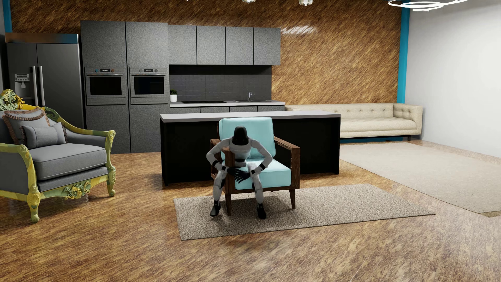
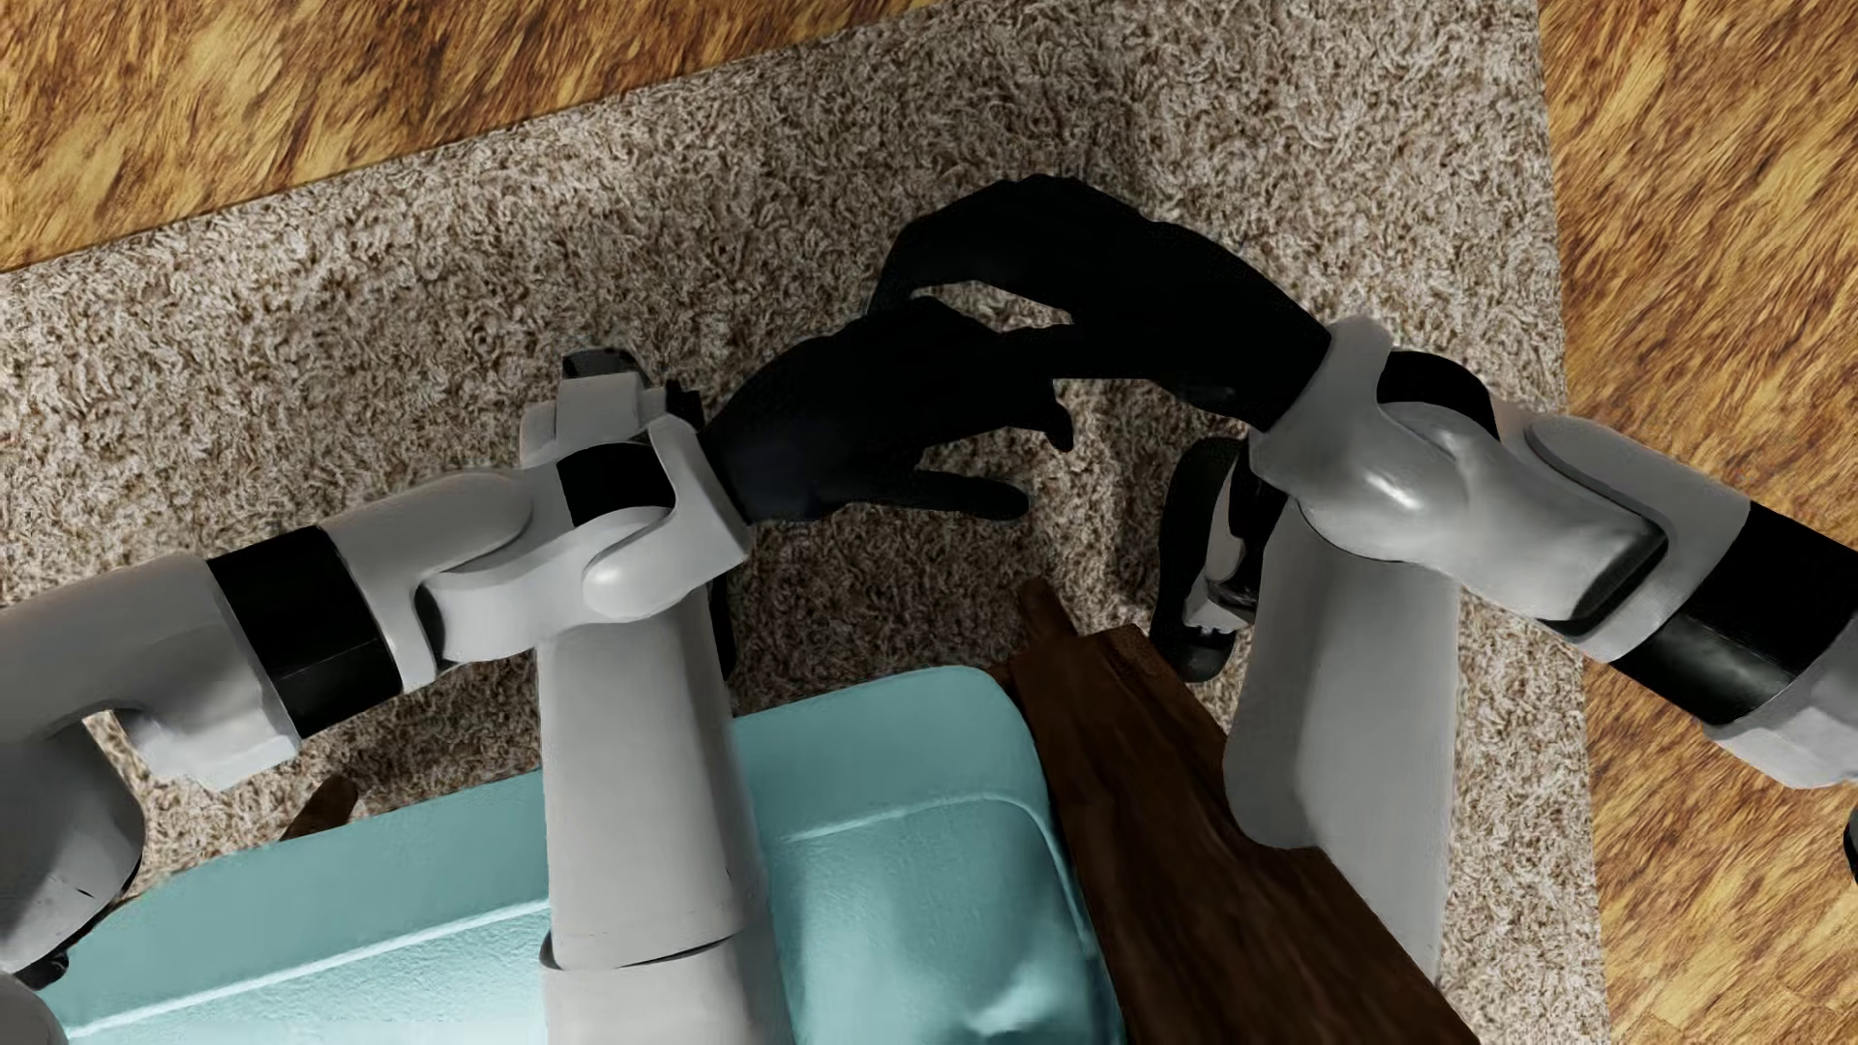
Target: Stand up from the light cyan chair
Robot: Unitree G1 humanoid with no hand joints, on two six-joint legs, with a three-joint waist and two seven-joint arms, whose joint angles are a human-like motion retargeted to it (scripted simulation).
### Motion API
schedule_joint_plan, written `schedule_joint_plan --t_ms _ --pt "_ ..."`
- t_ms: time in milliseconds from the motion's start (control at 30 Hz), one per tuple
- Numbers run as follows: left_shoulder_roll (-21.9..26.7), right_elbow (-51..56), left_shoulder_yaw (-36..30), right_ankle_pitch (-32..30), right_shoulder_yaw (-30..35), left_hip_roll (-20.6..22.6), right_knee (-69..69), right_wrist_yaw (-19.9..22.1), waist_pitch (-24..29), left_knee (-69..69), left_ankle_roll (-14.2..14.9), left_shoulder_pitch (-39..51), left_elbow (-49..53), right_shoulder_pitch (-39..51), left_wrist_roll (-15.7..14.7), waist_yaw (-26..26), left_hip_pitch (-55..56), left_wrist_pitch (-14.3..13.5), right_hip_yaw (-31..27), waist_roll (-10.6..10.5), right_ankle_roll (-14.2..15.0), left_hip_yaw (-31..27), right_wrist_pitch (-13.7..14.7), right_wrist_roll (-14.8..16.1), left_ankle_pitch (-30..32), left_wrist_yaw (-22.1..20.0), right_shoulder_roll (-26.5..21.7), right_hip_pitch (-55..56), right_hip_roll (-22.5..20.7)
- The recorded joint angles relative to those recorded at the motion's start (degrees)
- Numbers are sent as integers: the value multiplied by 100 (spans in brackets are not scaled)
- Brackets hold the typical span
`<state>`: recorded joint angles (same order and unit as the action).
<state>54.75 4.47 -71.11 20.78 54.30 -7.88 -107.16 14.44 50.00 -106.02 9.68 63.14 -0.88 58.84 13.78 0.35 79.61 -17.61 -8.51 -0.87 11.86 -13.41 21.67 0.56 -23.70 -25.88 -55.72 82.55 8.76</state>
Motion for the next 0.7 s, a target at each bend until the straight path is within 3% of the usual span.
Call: schedule_joint_plan --t_ms 67,133,233,333,400,433,467,533,600,633,667,700 --pt "-429 -637 270 -113 -275 -8 925 -358 -119 925 -56 -351 -666 -355 171 -3 -526 67 143 0 -103 162 -146 -257 150 397 462 -561 -85" --pt "-1123 -1627 694 -397 -471 -25 2191 -980 -307 2156 -144 -813 -1698 -657 458 -2 -1294 123 323 1 -221 366 -332 -664 439 1080 1162 -1361 -205" --pt "-2532 -3665 1457 -1016 -777 -16 4389 -2129 -771 4290 -285 -1558 -3740 -1115 888 -11 -2767 164 569 7 -327 736 -562 -1478 1023 2366 2482 -2847 -344" --pt "-3773 -5814 2123 -1710 -1080 -2 6559 -2745 -1483 6297 -410 -2353 -5644 -1729 1192 -18 -4410 329 873 50 -433 1211 -763 -2195 1608 3270 3886 -4519 -539" --pt "-4182 -6468 2596 -2140 -1397 124 8014 -3005 -2070 7550 -611 -2974 -6135 -2326 826 -5 -5518 874 933 68 -600 1503 -1304 -2128 1931 3836 4433 -5697 -786" --pt "-4177 -6508 2749 -2316 -1566 172 8642 -3128 -2396 8120 -665 -3306 -6004 -2689 794 -14 -6041 875 930 88 -708 1646 -1443 -2062 2068 4219 4550 -6228 -903" --pt "-4070 -6441 2886 -2419 -1754 213 9129 -3320 -2720 8522 -726 -3645 -5684 -3022 804 -30 -6473 709 903 91 -806 1736 -1390 -1987 2128 4543 4562 -6683 -996" --pt "-3672 -6130 3182 -2524 -2080 214 9801 -3414 -3302 9062 -822 -4291 -4896 -3655 646 -80 -7199 528 827 108 -924 1916 -1330 -1746 2119 4840 4459 -7406 -1151" --pt "-3302 -5969 3708 -2563 -2462 210 10030 -3046 -3831 9069 -1029 -4781 -4516 -4145 277 -94 -7481 562 766 214 -929 1987 -1399 -1385 1829 4646 4376 -7627 -1241" --pt "-3246 -6052 4017 -2540 -2741 259 10044 -2816 -3837 8864 -1186 -4985 -4529 -4320 133 -59 -7739 557 765 230 -860 2033 -1327 -1273 1499 4405 4317 -7878 -1222" --pt "-3291 -5960 4276 -2529 -3000 246 10062 -2604 -3803 8486 -966 -5099 -4750 -4509 54 -23 -7763 618 716 309 -873 1851 -1316 -1132 1168 3985 4217 -8065 -1210" --pt "-3430 -6176 4397 -2612 -2955 354 10053 -2292 -4065 8201 -735 -5245 -5138 -4562 -229 15 -7506 757 570 276 -866 1319 -1315 -1027 1008 3487 4163 -7969 -1195"
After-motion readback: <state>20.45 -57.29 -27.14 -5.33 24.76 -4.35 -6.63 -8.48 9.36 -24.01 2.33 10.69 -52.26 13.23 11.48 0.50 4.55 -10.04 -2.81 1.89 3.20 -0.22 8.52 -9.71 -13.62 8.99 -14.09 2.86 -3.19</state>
